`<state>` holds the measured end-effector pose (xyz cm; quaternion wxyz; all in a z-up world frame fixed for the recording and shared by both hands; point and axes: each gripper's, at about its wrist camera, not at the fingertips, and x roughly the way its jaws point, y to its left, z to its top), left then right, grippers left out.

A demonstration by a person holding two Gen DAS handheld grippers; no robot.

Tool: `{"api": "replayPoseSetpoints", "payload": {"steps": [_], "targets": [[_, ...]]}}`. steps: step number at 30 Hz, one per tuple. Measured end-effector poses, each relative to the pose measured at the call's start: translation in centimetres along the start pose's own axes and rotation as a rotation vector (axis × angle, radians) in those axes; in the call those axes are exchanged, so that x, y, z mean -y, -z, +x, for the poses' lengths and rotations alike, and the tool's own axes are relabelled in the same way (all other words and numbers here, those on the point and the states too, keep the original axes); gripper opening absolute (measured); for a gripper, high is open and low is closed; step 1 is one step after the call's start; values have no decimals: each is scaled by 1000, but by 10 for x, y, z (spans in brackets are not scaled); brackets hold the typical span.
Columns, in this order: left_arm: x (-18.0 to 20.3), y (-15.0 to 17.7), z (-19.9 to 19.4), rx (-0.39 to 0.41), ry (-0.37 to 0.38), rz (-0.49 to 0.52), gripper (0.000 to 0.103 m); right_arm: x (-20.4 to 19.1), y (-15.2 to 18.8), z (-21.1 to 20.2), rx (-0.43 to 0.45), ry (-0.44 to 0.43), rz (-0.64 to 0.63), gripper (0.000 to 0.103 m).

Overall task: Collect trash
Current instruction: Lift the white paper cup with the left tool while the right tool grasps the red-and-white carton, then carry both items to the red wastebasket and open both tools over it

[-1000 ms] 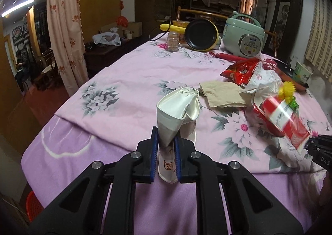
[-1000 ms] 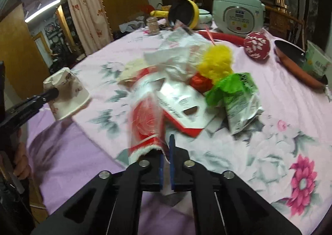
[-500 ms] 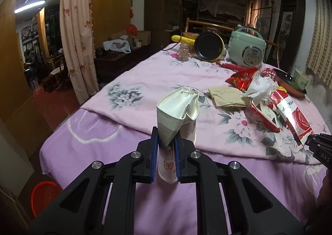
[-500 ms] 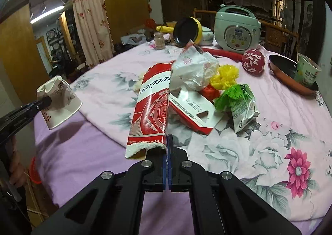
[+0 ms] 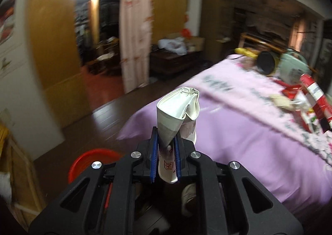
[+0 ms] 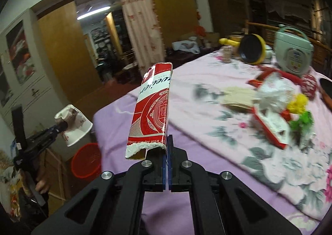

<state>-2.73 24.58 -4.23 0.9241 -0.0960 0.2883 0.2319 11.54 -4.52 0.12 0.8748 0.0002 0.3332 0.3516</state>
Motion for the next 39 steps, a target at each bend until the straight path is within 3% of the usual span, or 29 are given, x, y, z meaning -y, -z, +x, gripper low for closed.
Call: {"api": "replayPoseSetpoints", "payload": {"steps": [5,12,14,16,21,26,29,31,35,39], "targets": [[-73,36,21,-99,-87,-111,15,-58,-5,39,-72,-98,-69,2],[-142,75,64,-224,-146,-250,18,-138,-5,97,-191,-200,-166,2],[-159,88,79,-283,-171,-282,30,-156,-4,116,-227,-224,-191,2],[-170,96,87,-310,-191,-310,57,-178,-1,135,-262,-244,-219,2],[-194,106,86,-318,-244,-351,73,-220,13,178,-369,-293,-261,2],[-211,102,68,-288,-365,-354,84,-271,32,227,-500,-365,-301,2],[-219,103,48,-273,-448,-356,89,-313,45,267,-589,-404,-344,11],[-221,103,39,-267,-476,-358,92,-328,54,289,-632,-395,-354,59],[-216,101,29,-254,-476,-361,95,-335,63,279,-630,-422,-330,58],[-200,90,29,-233,-468,-319,95,-321,51,244,-514,-358,-379,59]]}}
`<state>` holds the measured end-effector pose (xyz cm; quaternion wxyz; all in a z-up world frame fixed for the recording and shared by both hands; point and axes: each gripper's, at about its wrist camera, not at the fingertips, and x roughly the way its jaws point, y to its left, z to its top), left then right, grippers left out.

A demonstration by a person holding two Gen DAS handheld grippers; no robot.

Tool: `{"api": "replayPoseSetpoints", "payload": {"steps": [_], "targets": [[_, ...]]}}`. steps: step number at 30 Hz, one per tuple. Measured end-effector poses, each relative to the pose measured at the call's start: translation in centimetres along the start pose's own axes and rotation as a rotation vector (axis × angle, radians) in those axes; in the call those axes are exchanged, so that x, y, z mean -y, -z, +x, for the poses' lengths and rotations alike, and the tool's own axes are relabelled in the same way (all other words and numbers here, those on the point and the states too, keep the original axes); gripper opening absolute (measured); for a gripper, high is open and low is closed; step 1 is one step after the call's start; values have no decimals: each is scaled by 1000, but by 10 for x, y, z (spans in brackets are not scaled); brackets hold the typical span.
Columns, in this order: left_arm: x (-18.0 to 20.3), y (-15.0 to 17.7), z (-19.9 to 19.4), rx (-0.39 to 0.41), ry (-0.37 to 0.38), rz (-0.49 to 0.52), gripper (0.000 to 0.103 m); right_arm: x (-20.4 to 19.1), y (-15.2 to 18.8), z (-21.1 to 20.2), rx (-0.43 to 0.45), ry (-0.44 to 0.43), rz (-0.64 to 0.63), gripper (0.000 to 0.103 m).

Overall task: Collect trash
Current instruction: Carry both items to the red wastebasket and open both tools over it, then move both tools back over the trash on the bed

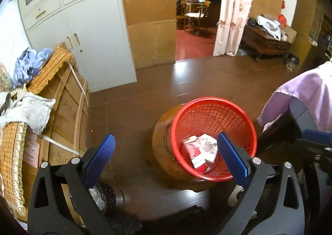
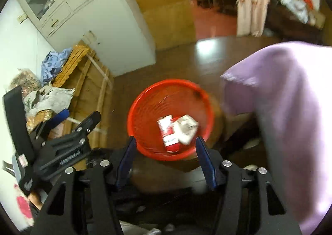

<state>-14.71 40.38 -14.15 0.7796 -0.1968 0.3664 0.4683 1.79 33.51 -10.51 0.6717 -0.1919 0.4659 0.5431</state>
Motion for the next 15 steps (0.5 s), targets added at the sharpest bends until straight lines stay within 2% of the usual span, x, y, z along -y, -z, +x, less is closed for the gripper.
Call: {"api": "replayPoseSetpoints", "payload": {"steps": [8,15], "targets": [[50,-10,-31,81,57,89,95,57,24,-87,180,94,116,64],[119,-7,-76,168,145,224,96,109,63,-158,296,186,206,66]]}}
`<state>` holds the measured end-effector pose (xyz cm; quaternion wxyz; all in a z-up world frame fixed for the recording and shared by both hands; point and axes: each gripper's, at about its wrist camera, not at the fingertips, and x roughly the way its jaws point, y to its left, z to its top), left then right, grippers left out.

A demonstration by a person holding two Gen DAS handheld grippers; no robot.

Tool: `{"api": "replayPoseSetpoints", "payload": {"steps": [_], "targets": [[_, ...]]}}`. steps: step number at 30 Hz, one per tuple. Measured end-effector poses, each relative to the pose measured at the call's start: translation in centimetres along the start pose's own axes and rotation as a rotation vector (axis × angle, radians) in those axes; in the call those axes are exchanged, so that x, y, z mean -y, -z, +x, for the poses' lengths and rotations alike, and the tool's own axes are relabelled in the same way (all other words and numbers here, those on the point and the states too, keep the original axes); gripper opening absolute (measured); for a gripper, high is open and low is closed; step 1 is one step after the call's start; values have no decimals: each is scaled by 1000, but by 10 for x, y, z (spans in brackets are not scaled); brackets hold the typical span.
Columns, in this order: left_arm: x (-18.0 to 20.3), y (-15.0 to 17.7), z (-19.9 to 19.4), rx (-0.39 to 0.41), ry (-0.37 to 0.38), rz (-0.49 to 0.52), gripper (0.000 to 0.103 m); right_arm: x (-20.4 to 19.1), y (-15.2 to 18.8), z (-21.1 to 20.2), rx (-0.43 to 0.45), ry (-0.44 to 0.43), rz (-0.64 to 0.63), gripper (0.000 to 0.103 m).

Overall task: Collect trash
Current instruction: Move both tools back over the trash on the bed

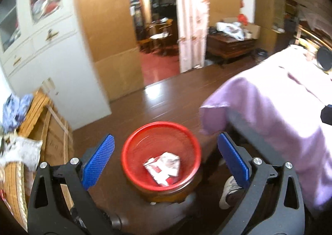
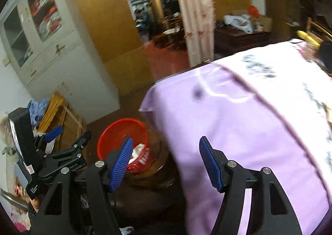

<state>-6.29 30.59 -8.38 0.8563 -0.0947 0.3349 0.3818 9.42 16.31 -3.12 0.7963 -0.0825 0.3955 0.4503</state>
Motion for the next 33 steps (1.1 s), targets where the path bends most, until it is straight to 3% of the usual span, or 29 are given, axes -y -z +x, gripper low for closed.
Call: {"api": "replayPoseSetpoints", "payload": {"steps": [8,17,22,27,33], "targets": [[80,-12,-38,86,108,134,96,74,24,-81,127,119,87,70],[172,-14,-79,154,297,279,96,150,66,-155,209,291,200,75],[216,-27,-85,136,431,300,96,208,92,-205,231,427,291,76],[267,-43,-88,137,507,367,96,266,107,-245,253,527,396,76],[339,-63,-101,147,625,472,96,335,112,-275,306,569,532,77]]}}
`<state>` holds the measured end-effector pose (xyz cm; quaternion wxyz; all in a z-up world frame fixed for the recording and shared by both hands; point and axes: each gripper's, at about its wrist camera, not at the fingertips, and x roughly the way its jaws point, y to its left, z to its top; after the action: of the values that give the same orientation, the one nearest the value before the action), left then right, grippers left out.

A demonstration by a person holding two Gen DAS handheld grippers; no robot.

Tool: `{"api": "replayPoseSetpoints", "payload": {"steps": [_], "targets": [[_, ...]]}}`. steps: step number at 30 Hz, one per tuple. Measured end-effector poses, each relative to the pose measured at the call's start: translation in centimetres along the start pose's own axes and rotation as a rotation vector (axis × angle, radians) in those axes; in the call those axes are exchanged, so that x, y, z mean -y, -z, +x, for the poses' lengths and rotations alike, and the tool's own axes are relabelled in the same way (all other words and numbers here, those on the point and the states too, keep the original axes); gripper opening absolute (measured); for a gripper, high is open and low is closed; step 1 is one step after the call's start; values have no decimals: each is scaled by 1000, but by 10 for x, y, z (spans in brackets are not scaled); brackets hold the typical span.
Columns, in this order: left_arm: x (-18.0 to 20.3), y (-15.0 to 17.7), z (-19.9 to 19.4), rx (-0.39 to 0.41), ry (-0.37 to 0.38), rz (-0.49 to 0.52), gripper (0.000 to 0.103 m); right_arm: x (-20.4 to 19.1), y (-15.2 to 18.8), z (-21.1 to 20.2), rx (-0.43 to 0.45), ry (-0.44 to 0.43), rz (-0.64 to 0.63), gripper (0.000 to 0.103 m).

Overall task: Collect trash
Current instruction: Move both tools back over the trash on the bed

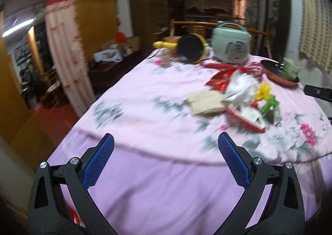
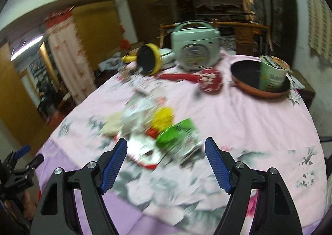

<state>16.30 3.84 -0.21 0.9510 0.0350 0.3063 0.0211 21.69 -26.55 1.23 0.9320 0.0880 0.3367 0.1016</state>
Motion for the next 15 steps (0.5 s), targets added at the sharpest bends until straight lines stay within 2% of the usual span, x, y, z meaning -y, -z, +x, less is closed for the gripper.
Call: {"api": "replayPoseSetpoints", "payload": {"steps": [3,6,8,9,11,15], "targets": [[22,-20,15,-12,52,25,96,20,-7,17,10,-1,56,77],[48,-38,36,-38,110,41,96,41,2,37,8,-55,133,79],[69,-50,52,-59,143,62,96,54,10,55,-71,-58,190,79],[77,-56,59,-65,156,66,96,60,13,62,-104,-97,225,80],[90,-65,71,-70,176,64,96,69,15,68,-133,-127,270,80],[118,-86,104,-95,231,29,96,76,15,68,-131,-119,305,80]]}}
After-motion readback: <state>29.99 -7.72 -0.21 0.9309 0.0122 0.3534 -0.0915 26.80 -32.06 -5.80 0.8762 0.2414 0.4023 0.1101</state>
